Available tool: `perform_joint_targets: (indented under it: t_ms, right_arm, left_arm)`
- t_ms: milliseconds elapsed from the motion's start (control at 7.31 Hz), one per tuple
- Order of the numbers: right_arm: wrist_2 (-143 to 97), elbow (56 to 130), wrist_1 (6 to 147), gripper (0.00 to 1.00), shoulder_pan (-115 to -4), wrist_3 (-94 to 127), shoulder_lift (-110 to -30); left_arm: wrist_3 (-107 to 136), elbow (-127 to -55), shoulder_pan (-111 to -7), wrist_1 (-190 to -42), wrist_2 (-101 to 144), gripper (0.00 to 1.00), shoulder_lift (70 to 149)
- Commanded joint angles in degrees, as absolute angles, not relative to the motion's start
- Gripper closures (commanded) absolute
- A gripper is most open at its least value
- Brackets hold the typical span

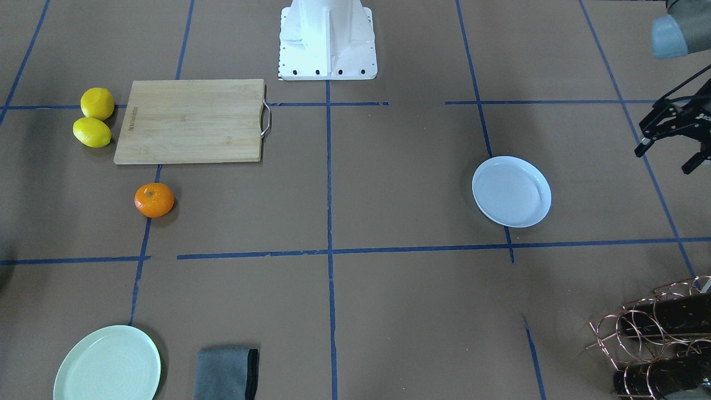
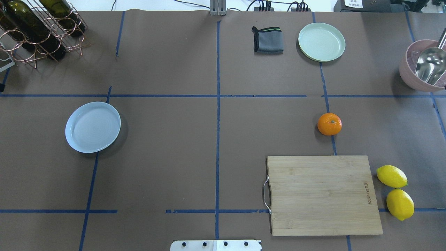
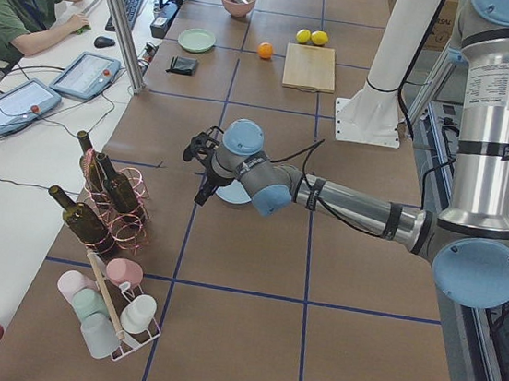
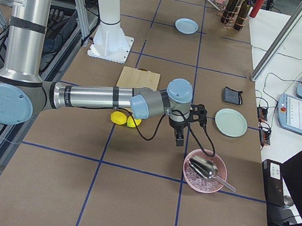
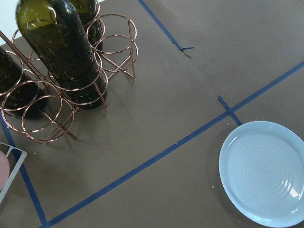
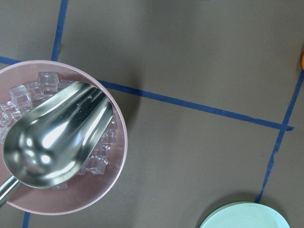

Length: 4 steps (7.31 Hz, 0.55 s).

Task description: Pick orange to plate

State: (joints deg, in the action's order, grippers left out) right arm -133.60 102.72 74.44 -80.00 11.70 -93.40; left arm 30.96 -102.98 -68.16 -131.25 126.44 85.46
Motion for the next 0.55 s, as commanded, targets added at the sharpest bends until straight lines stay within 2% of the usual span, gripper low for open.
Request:
perform_joint_targets:
  t_ms: [0, 274, 410]
  right_arm:
    - [-133.5, 102.6, 74.4, 0.0, -80.0, 11.7, -93.7]
    - [-133.6, 102.6, 74.4, 0.0, -80.1, 11.8, -93.7]
    - [-133.6, 102.7, 74.4, 0.0, -80.1, 11.9, -93.7]
  left_arm:
    - [48.2, -100.4, -57.6, -138.6, 116.8, 0.4, 84.8]
    - [54.7, -94.8, -52.2, -146.0, 111.2, 0.4, 84.9]
    - [56.8, -94.1, -49.8, -147.6, 110.0, 0.4, 84.9]
